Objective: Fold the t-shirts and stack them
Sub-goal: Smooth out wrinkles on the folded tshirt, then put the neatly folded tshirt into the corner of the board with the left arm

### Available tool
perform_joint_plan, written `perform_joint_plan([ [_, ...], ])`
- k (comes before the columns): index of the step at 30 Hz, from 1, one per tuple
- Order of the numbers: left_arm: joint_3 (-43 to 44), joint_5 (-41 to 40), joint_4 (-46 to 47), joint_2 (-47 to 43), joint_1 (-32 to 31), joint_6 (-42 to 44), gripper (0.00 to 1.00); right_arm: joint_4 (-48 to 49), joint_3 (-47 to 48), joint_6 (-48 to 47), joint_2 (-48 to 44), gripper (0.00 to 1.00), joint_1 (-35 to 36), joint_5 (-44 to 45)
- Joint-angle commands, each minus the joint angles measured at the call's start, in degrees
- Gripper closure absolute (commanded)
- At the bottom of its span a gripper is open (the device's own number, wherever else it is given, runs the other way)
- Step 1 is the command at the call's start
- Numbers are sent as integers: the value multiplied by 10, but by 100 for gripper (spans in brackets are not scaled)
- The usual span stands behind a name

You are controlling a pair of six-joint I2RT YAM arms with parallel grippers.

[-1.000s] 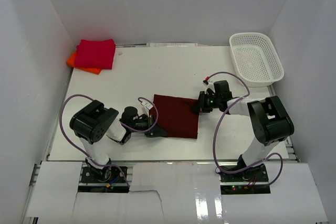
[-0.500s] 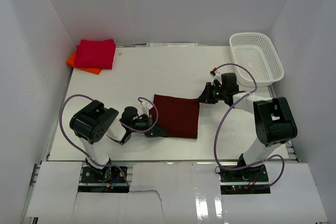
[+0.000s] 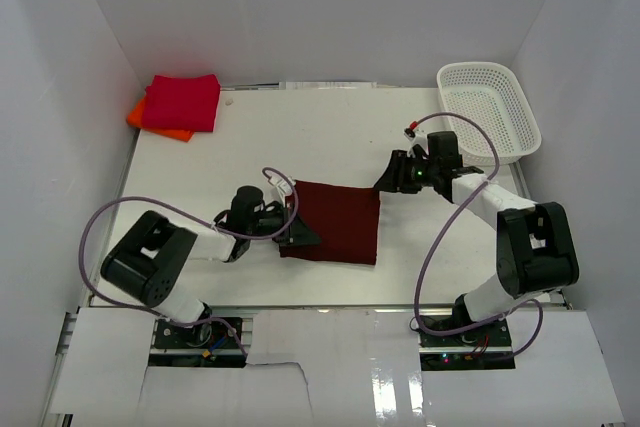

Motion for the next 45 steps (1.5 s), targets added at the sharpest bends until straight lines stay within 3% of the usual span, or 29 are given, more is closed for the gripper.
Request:
perform_joint_plan([
  [1, 80, -17, -167, -113, -1, 17, 95, -51, 14, -3, -47, 48, -3, -19],
  [2, 95, -24, -197, -131, -1, 20, 87, -58, -1, -1, -65, 47, -3, -23],
  [3, 127, -32, -227, -149, -1, 27, 72, -62, -10, -1, -75, 47, -2, -26],
  [5, 154, -64, -310, -195, -1, 49, 56, -66, -28, -1, -103, 46, -2, -23],
  [6, 185, -91, -344, -208, -1, 61, 38, -73, -44, -3, -112, 46, -2, -25],
  [10, 253, -227, -559, -224, 0, 124, 16, -107, -71, -13, -138, 44, -2, -36],
  [12, 266, -292, -609, -203, -1, 156, 12, -135, -81, -15, -147, 41, -1, -43],
  [16, 261, -373, -629, -165, 0, 175, 8, -172, -96, -26, -185, 25, -1, -31],
  [19, 249, -409, -620, -144, 0, 167, 2, -202, -93, -39, -235, 21, -1, -21],
  [27, 239, -473, -596, -80, 0, 165, 2, -250, -84, -48, -288, 18, -1, -24],
  [35, 246, -433, -567, -18, 0, 162, 2, -248, -108, -43, -307, 18, -1, -38],
  [45, 238, -376, -538, 37, -1, 161, 14, -248, -123, -44, -312, 18, -1, -39],
])
